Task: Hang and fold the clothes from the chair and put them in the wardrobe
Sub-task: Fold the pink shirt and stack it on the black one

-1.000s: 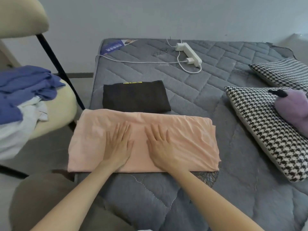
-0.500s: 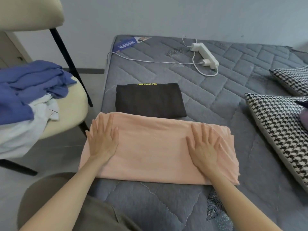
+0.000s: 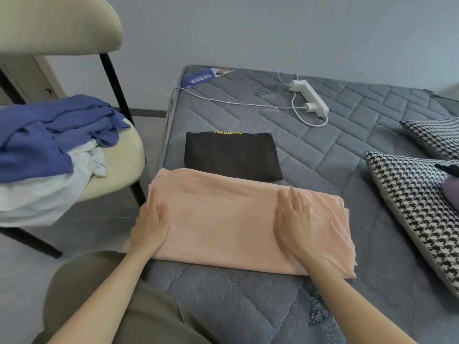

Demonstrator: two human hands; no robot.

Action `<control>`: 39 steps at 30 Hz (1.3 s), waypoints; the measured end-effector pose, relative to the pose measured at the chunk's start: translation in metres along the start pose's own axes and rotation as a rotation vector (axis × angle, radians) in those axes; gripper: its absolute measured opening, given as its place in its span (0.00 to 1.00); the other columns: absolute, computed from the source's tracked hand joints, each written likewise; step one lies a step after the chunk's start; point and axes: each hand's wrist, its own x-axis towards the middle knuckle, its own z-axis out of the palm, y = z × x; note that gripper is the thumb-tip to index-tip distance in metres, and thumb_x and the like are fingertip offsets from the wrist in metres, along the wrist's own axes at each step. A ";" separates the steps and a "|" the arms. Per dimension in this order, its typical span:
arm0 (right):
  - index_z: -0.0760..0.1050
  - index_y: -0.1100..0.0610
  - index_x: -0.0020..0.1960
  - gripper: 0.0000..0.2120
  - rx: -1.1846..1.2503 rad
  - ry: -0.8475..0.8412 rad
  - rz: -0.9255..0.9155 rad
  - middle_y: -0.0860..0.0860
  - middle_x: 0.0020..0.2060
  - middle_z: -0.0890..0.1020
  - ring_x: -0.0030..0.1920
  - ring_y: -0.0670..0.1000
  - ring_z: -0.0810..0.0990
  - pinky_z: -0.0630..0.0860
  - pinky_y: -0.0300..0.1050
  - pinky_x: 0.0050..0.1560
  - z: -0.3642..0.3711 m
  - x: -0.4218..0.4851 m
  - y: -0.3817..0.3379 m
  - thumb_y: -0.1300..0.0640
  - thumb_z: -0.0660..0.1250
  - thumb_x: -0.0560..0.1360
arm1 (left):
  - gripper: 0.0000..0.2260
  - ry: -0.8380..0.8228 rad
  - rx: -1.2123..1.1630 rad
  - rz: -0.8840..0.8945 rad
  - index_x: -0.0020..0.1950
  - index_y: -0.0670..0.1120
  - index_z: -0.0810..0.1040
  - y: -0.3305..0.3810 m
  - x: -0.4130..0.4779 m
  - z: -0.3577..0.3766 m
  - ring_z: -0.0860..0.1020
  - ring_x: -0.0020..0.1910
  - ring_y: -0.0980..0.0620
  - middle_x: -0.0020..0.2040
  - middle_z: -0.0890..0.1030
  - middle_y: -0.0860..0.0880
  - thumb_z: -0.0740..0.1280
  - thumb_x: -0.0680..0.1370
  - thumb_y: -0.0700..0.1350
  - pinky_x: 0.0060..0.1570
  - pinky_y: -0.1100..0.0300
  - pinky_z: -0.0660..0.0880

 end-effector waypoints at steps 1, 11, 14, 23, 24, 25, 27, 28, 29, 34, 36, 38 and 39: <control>0.60 0.57 0.75 0.34 0.042 -0.015 -0.038 0.58 0.73 0.64 0.73 0.59 0.62 0.55 0.53 0.74 0.001 0.002 -0.013 0.44 0.39 0.75 | 0.25 -0.008 -0.039 -0.027 0.78 0.58 0.44 -0.002 -0.004 -0.003 0.67 0.68 0.38 0.74 0.63 0.43 0.46 0.81 0.58 0.63 0.42 0.66; 0.67 0.59 0.71 0.20 0.091 -0.088 -0.479 0.56 0.70 0.69 0.70 0.59 0.65 0.60 0.49 0.70 0.014 0.042 -0.148 0.61 0.59 0.80 | 0.32 -0.067 -0.426 -0.192 0.60 0.45 0.77 -0.035 -0.023 -0.026 0.77 0.54 0.46 0.54 0.80 0.46 0.65 0.65 0.66 0.51 0.53 0.74; 0.61 0.58 0.74 0.24 0.015 -0.197 -0.495 0.55 0.71 0.67 0.70 0.59 0.62 0.59 0.49 0.70 0.023 0.058 -0.177 0.58 0.59 0.79 | 0.17 -0.062 -0.528 -0.265 0.54 0.42 0.77 -0.037 -0.025 -0.026 0.77 0.49 0.49 0.48 0.78 0.48 0.72 0.73 0.52 0.43 0.58 0.71; 0.75 0.54 0.63 0.17 -0.120 -0.218 -0.348 0.53 0.57 0.73 0.59 0.56 0.70 0.68 0.51 0.56 0.031 0.086 -0.213 0.49 0.63 0.77 | 0.11 -0.029 -0.704 -0.310 0.50 0.41 0.75 -0.037 -0.023 -0.031 0.73 0.44 0.51 0.43 0.75 0.50 0.71 0.75 0.46 0.41 0.60 0.69; 0.76 0.55 0.61 0.15 -0.100 -0.233 -0.341 0.54 0.56 0.73 0.59 0.56 0.71 0.69 0.51 0.54 0.032 0.087 -0.214 0.51 0.63 0.77 | 0.10 -0.022 -0.707 -0.302 0.50 0.40 0.74 -0.035 -0.023 -0.032 0.73 0.43 0.52 0.42 0.74 0.50 0.70 0.75 0.46 0.40 0.60 0.68; 0.76 0.56 0.60 0.14 -0.066 -0.251 -0.336 0.54 0.55 0.74 0.58 0.57 0.72 0.70 0.50 0.52 0.032 0.087 -0.215 0.52 0.62 0.77 | 0.10 -0.018 -0.700 -0.294 0.50 0.41 0.74 -0.032 -0.023 -0.033 0.72 0.41 0.53 0.42 0.74 0.50 0.69 0.76 0.46 0.39 0.61 0.67; 0.76 0.56 0.56 0.11 0.045 -0.292 -0.333 0.53 0.53 0.77 0.54 0.57 0.75 0.71 0.50 0.49 0.029 0.088 -0.215 0.52 0.63 0.78 | 0.09 -0.002 -0.688 -0.267 0.47 0.42 0.72 -0.027 -0.024 -0.037 0.72 0.40 0.53 0.41 0.74 0.50 0.68 0.77 0.46 0.36 0.61 0.66; 0.75 0.54 0.53 0.08 0.099 -0.303 -0.338 0.53 0.50 0.79 0.52 0.57 0.76 0.72 0.50 0.47 0.027 0.089 -0.213 0.53 0.63 0.78 | 0.08 0.009 -0.701 -0.246 0.45 0.43 0.71 -0.025 -0.025 -0.038 0.72 0.39 0.53 0.41 0.74 0.49 0.67 0.77 0.46 0.35 0.61 0.65; 0.74 0.52 0.50 0.04 0.137 -0.307 -0.346 0.51 0.47 0.80 0.50 0.57 0.77 0.72 0.50 0.46 0.025 0.090 -0.211 0.52 0.63 0.78 | 0.08 0.016 -0.720 -0.222 0.45 0.43 0.70 -0.022 -0.026 -0.040 0.71 0.38 0.53 0.40 0.74 0.49 0.66 0.78 0.46 0.35 0.61 0.65; 0.73 0.47 0.47 0.05 0.157 -0.289 -0.346 0.45 0.39 0.80 0.43 0.51 0.77 0.70 0.46 0.39 0.011 0.091 -0.196 0.47 0.62 0.78 | 0.09 0.000 -0.827 -0.246 0.43 0.44 0.69 -0.021 -0.033 -0.041 0.73 0.40 0.51 0.43 0.75 0.46 0.66 0.78 0.45 0.35 0.60 0.66; 0.74 0.47 0.48 0.08 0.099 -0.298 -0.315 0.45 0.40 0.80 0.44 0.50 0.77 0.68 0.44 0.38 0.008 0.091 -0.186 0.43 0.64 0.76 | 0.07 -0.043 -0.925 -0.358 0.48 0.43 0.71 -0.025 -0.035 -0.042 0.74 0.42 0.51 0.49 0.76 0.44 0.67 0.78 0.44 0.36 0.60 0.70; 0.75 0.48 0.47 0.12 0.032 -0.323 -0.294 0.45 0.41 0.80 0.45 0.49 0.77 0.69 0.44 0.40 0.005 0.090 -0.177 0.40 0.66 0.74 | 0.12 -0.102 -1.128 -0.479 0.58 0.40 0.70 -0.028 -0.041 -0.043 0.76 0.45 0.49 0.56 0.77 0.41 0.68 0.77 0.41 0.39 0.56 0.74; 0.75 0.48 0.47 0.14 -0.005 -0.329 -0.290 0.46 0.42 0.80 0.45 0.49 0.77 0.70 0.45 0.41 0.004 0.089 -0.173 0.38 0.66 0.74 | 0.16 -0.109 -1.231 -0.505 0.61 0.39 0.68 -0.027 -0.046 -0.043 0.77 0.48 0.48 0.59 0.76 0.40 0.69 0.77 0.39 0.41 0.55 0.76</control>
